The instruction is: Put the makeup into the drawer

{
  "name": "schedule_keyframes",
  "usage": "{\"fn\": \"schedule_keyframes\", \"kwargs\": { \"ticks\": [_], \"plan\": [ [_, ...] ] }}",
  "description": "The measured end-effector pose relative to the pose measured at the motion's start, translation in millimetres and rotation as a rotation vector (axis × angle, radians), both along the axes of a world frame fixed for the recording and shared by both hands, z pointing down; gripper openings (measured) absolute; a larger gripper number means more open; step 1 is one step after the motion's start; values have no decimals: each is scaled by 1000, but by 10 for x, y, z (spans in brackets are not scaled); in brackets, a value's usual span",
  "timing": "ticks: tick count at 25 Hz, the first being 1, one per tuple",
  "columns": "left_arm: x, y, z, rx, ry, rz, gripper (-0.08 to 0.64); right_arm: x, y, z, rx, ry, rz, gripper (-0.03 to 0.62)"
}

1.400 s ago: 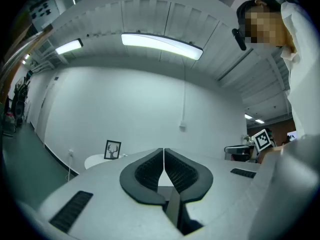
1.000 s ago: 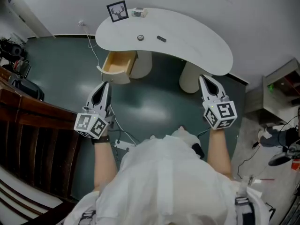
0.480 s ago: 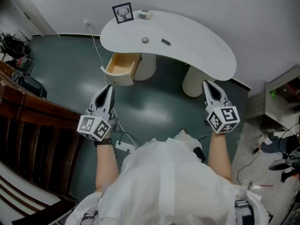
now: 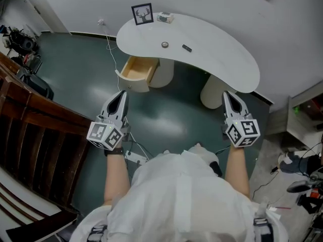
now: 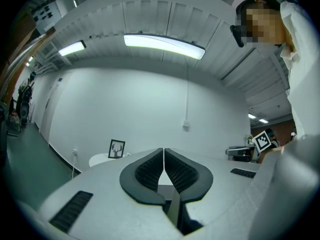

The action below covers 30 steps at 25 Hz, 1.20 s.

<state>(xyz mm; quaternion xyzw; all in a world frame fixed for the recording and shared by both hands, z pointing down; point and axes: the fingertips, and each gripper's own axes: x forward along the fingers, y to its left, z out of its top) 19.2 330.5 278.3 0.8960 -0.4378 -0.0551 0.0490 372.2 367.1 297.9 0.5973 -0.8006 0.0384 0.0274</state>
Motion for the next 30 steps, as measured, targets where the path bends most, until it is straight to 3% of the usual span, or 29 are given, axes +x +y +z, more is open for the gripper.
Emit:
{"fn": "schedule_keyframes", "kwargs": {
  "ticks": [22,30],
  "plan": [
    [-406,-47,118,-28,22,-45,21,-362,-186,93,-40,27,-42,8],
    [-294,-272,189,-40,4,-13,21,-421,-561,193,-61,24,-75,8]
  ]
}}
